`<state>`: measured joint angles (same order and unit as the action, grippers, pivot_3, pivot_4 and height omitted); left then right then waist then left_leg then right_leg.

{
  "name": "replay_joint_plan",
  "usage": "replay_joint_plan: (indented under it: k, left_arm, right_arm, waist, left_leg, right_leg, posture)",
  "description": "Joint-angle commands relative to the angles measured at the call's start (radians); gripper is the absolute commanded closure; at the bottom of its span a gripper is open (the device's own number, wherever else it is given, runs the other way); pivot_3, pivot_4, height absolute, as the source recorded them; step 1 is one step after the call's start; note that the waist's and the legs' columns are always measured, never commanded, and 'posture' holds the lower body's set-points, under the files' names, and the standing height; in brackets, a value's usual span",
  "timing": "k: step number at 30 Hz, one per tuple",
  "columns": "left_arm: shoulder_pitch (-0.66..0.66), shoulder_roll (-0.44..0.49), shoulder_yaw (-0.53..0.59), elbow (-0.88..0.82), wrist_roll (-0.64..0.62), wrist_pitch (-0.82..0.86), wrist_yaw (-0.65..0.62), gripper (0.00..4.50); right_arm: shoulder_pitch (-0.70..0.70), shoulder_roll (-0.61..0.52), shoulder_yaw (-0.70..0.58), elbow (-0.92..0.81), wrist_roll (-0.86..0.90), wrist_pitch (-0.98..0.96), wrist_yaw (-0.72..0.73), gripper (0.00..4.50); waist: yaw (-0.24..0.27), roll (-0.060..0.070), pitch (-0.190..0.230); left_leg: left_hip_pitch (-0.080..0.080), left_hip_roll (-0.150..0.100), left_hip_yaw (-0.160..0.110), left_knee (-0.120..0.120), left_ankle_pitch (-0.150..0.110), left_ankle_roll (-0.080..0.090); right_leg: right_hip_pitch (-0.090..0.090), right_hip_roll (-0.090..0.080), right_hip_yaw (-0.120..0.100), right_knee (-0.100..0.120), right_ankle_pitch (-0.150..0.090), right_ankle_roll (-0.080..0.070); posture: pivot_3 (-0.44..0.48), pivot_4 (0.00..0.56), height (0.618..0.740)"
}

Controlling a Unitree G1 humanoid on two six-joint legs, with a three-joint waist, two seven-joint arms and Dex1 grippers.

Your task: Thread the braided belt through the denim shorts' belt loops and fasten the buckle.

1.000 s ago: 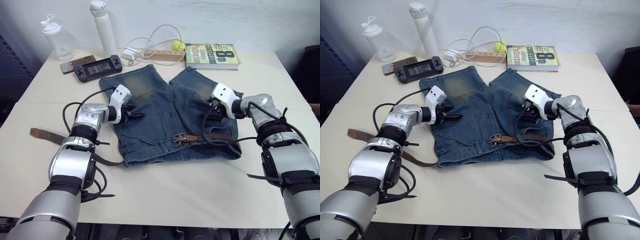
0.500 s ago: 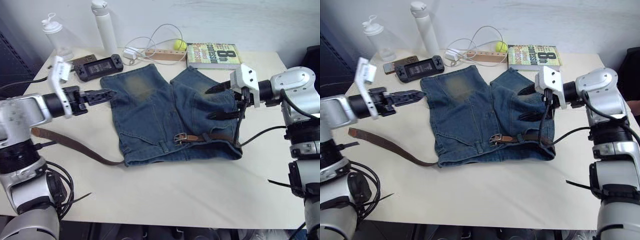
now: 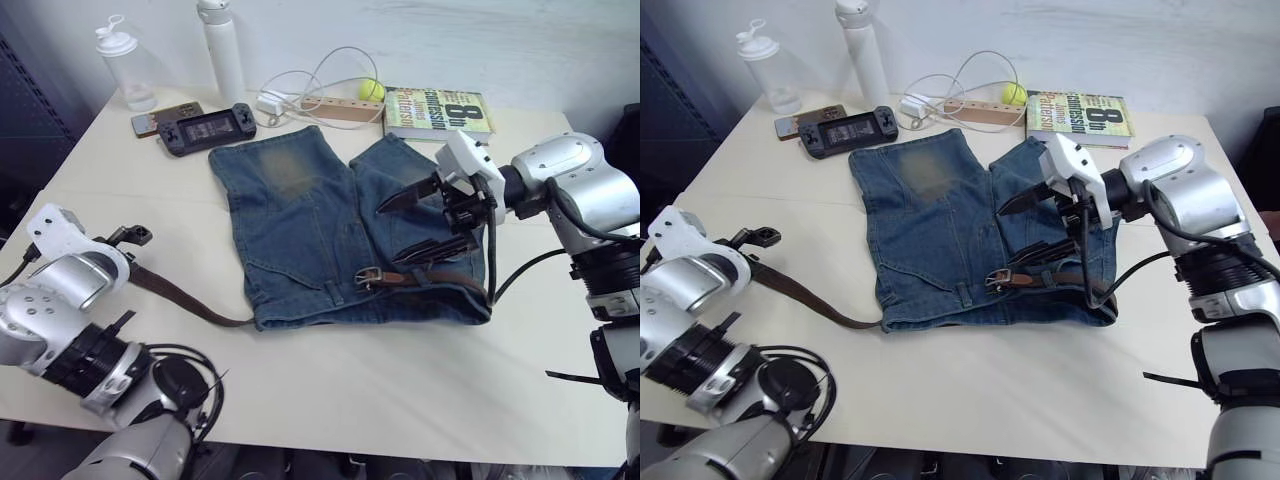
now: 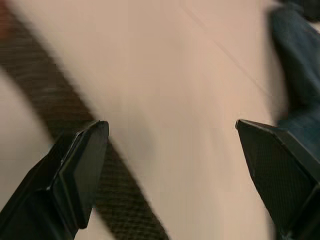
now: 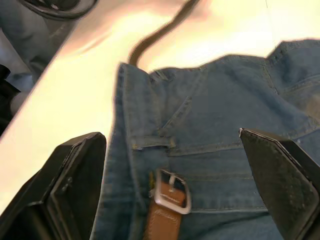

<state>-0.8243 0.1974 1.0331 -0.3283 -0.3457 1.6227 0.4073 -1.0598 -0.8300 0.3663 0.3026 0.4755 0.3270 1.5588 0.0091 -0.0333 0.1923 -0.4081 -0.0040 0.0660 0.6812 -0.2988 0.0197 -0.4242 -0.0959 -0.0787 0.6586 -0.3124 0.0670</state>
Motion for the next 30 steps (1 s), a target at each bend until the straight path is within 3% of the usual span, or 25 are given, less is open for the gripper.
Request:
replay_joint_plan:
  k: [1,6,11,14,16,30]
  left_arm:
    - [-0.07,-0.021,0.052,-0.061,0.116,-0.008,0.096,0.05]
    - [-0.144,-0.038,0.105,-0.065,0.253,-0.008,0.152,0.05]
    - [-0.157,-0.048,0.117,0.02,0.298,-0.04,0.11,0.05]
    - [-0.178,-0.072,0.139,0.086,0.297,-0.107,0.097,0.84]
    - [-0.183,-0.077,0.125,0.122,0.292,-0.141,0.085,1.62]
    - [-0.163,-0.093,0.045,0.225,0.32,-0.258,0.13,1.62]
  right_arm:
    - [-0.02,0.006,-0.045,0.004,-0.032,-0.03,0.055,0.0]
    - [-0.015,0.02,-0.079,0.015,-0.069,-0.044,0.034,0.0]
    - [-0.003,0.033,-0.109,0.0,-0.098,-0.053,0.013,0.0]
    - [-0.001,0.036,-0.123,-0.027,-0.099,-0.04,0.008,0.0]
    - [-0.005,0.041,-0.131,-0.033,-0.097,-0.031,0.0,0.0]
    - [-0.011,0.042,-0.156,-0.014,-0.166,-0.061,-0.026,0.0]
  waist:
    - [0.008,0.0,0.0]
    - [0.012,0.0,0.0]
    - [0.013,0.0,0.0]
    - [0.015,0.0,0.0]
    - [0.015,0.0,0.0]
    - [0.015,0.0,0.0]
  left_leg:
    - [0.0,0.0,0.0,0.0,0.0,0.0]
    - [-0.001,0.0,0.001,0.0,0.0,0.0]
    - [0.0,0.0,0.002,0.0,0.0,-0.001]
    - [0.0,0.0,0.002,0.0,0.0,-0.001]
    - [0.0,0.0,0.002,0.0,0.0,-0.001]
    - [0.0,0.001,0.002,0.0,0.0,-0.001]
  right_leg:
    - [0.0,0.0,-0.001,0.0,0.0,0.0]
    - [-0.001,0.0,-0.002,-0.001,0.0,0.0]
    - [-0.001,0.0,-0.002,0.0,0.0,0.0]
    - [-0.001,0.0,-0.002,0.0,0.0,0.0]
    - [-0.001,0.0,-0.003,0.0,0.0,0.0]
    - [-0.001,0.0,-0.005,0.0,0.0,0.0]
  posture:
    - [0.0,0.15,0.708]
    - [0.0,0.15,0.708]
    - [0.0,0.15,0.708]
    - [0.0,0.15,0.708]
    - [0.0,0.15,0.708]
    - [0.0,0.15,0.708]
